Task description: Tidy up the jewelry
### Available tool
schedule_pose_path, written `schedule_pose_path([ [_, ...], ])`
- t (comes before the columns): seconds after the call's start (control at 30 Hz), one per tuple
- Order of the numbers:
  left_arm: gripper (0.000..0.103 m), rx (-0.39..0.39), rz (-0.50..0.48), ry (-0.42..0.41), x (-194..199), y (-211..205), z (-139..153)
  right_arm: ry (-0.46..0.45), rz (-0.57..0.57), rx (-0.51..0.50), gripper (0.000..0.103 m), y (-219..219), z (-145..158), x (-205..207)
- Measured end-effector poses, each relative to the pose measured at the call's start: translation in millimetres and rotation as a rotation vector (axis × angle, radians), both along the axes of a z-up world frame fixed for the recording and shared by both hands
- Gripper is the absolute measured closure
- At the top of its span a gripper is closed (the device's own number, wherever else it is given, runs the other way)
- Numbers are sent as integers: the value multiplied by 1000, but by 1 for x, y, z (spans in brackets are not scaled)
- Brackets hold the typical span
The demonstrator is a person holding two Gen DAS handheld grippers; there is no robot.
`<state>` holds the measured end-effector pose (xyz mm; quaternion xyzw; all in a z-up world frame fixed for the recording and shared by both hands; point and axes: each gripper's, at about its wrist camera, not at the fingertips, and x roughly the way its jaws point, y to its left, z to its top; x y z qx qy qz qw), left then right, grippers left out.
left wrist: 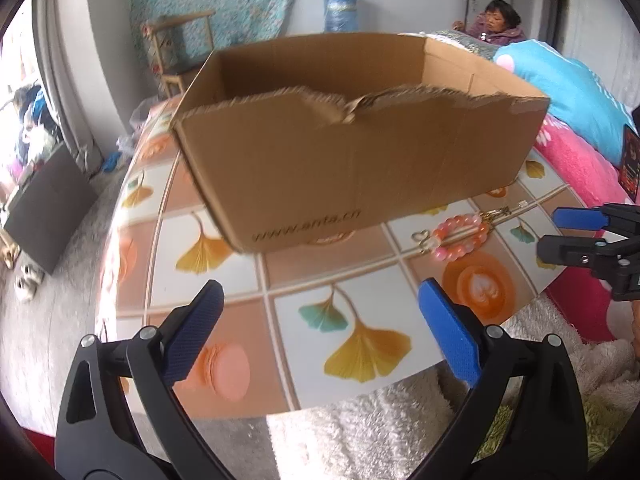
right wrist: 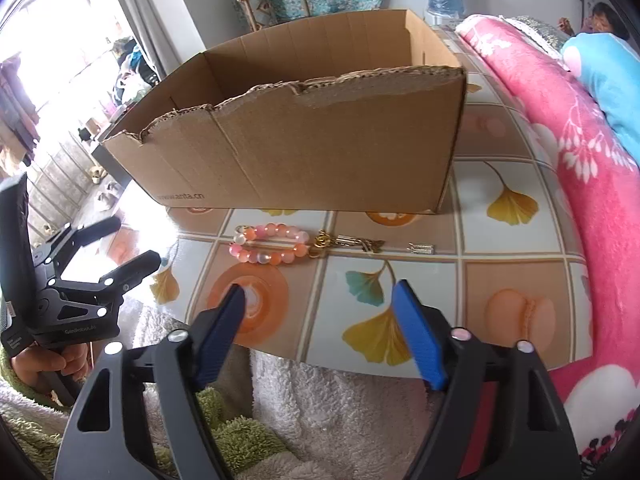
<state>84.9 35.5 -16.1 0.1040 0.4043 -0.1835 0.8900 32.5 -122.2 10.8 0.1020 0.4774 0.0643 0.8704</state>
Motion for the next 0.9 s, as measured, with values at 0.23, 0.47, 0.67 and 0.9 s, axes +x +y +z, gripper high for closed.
schedule_pose_path([
  [0.23,46,-54,-147,36,5,-32,3,12,-7,34,55,-10,-5,8],
  [0.47,60,-5,-267,41,4,-69,-1,40,-49,63,68,-25,-14,16],
  [0.67,60,-1,-194,12,23,-63,5,-53,-70,79,71,-39,3,28],
  [0.9,63,-29,-152,22,36,-53,11,-119,-50,98,74,-41,15,46],
])
